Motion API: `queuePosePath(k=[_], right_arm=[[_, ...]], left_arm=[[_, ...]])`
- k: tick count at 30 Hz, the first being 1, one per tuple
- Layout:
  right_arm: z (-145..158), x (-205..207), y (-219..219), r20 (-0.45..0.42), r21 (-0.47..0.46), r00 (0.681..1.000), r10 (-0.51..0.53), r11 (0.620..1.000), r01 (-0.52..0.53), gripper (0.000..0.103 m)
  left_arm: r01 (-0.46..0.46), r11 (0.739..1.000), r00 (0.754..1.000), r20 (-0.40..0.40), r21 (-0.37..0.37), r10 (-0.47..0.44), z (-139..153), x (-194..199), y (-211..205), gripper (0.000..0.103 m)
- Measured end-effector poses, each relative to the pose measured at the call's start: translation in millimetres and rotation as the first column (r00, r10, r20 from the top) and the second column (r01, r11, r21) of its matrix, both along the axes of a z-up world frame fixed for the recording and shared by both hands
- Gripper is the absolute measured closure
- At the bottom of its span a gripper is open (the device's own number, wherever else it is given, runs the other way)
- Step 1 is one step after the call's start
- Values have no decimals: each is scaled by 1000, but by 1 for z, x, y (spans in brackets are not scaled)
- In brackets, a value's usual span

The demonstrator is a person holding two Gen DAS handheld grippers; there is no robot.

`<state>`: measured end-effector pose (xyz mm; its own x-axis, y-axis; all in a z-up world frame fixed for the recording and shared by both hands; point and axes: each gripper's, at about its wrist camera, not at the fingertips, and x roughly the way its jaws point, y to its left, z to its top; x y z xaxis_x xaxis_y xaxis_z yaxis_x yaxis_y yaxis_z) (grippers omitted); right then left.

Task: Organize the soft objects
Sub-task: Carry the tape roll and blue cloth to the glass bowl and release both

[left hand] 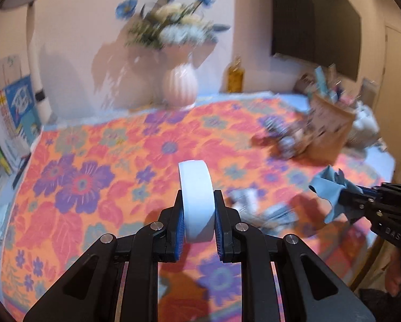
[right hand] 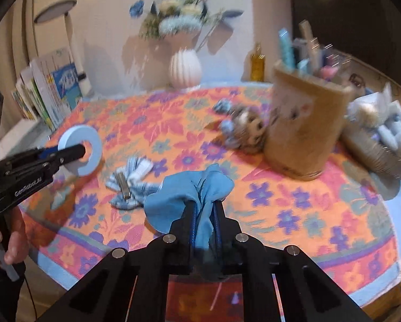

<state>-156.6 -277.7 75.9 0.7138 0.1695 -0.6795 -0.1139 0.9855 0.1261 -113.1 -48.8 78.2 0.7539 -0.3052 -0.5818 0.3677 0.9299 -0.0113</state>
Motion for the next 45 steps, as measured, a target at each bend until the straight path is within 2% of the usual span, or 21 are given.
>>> queuePosePath(k=[5, 10, 12, 16, 20, 23, 26, 30, 33, 35, 38, 41, 43, 45], right_arm=[[27, -17, -38, 83, 55, 995, -58, 997, 54, 92], [45, -33, -82, 139, 88, 980, -141, 988, 129, 92], [43, -35, -103, 131, 95, 974, -187, 980, 176, 91], [30, -38, -140, 80, 175, 967, -243, 958, 227, 91], [27, -40, -162, 76, 204, 955, -285, 942, 265, 91], [33, -40, -181, 81, 222, 939, -335, 924, 310, 91], [47, -42, -206, 103, 254, 915, -390, 900, 355, 91], [74, -39, -245, 131, 279, 870, -476, 859, 429, 91], [89, -20, -275, 119, 328, 851, -511, 829, 452, 91], [94, -6, -286, 106, 320, 841, -530, 820, 476, 91], [98, 24, -298, 80, 314, 840, -537, 813, 490, 91], [105, 56, -303, 71, 298, 836, -544, 811, 503, 91], [107, 73, -305, 72, 270, 826, -560, 808, 524, 91], [106, 93, -311, 43, 242, 819, -572, 801, 547, 87]], left_arm=[[96, 994, 993, 66, -41, -93, 44, -18, -36, 89], [215, 976, 970, 123, -28, -210, 75, -32, -92, 89], [227, 974, 966, 126, -11, -224, 78, -31, -110, 89], [230, 972, 971, 81, -50, -226, 79, -16, -122, 90], [286, 955, 956, 91, -80, -279, 92, -18, -138, 90], [355, 932, 932, 114, -75, -346, 107, -22, -164, 90], [436, 896, 896, 132, -80, -424, 124, -24, -197, 90], [543, 833, 838, 128, -103, -530, 144, -17, -255, 90], [581, 803, 813, 67, -133, -578, 158, 7, -297, 90], [577, 796, 811, 16, -182, -584, 167, 33, -319, 90], [541, 822, 834, -18, -177, -552, 169, 71, -350, 90], [510, 839, 842, -92, -189, -532, 151, 105, -375, 90], [501, 846, 837, -146, -184, -528, 135, 121, -390, 89], [496, 850, 818, -232, -179, -526, 115, 135, -403, 88]])
